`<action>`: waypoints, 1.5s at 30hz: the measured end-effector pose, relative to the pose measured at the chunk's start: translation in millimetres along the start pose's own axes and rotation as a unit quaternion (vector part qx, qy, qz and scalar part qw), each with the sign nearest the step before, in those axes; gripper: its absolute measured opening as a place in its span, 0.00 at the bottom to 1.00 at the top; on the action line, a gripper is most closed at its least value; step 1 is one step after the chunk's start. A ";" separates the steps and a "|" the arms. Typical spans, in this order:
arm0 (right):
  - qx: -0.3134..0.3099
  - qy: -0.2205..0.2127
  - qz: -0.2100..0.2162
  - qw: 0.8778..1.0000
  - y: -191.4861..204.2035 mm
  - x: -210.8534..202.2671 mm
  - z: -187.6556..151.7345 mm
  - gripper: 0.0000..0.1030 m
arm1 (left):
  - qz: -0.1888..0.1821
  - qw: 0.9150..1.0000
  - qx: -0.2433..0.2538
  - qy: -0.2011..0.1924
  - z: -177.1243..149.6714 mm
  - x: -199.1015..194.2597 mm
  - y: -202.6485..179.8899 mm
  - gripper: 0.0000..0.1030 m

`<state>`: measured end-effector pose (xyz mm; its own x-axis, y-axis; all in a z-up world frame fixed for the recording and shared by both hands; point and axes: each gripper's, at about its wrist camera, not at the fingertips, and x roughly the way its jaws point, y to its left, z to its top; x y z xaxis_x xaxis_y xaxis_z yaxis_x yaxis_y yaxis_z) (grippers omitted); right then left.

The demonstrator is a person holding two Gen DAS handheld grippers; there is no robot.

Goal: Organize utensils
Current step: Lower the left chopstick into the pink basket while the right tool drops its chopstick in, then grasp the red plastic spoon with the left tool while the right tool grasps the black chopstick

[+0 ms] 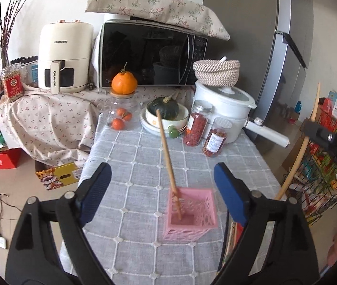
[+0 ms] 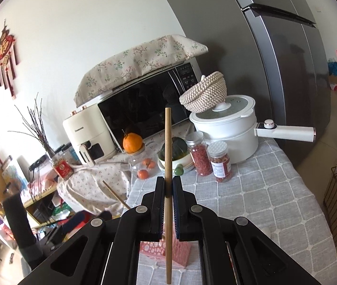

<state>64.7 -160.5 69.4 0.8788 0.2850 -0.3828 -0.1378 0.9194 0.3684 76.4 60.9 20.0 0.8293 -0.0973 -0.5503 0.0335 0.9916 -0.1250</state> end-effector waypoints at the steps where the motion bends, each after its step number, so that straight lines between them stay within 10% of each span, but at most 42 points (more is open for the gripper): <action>1: 0.006 -0.008 0.002 1.000 1.5 0.3 1.4 0.06 | 0.015 1.000 0.006 0.014 -3.9 0.6 2.7 0.92; 12: 0.020 -0.067 -0.019 0.997 11.4 25.6 0.0 0.06 | 0.048 0.993 0.020 0.102 -32.9 12.6 32.1 0.93; 30: 0.018 0.016 -0.051 0.998 1.2 91.6 -36.3 0.07 | 0.032 0.993 0.030 0.112 -35.9 17.3 25.5 0.93; 45: 0.011 0.042 -0.013 0.999 -22.0 42.9 -10.8 0.61 | -0.003 0.992 0.027 0.126 -39.0 18.0 13.4 0.94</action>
<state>100.5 -165.6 35.7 0.8401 0.2835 -0.4624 -0.1046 0.9212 0.3747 69.9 69.2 -23.8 0.6637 -0.1147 -0.7391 0.0738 0.9934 -0.0879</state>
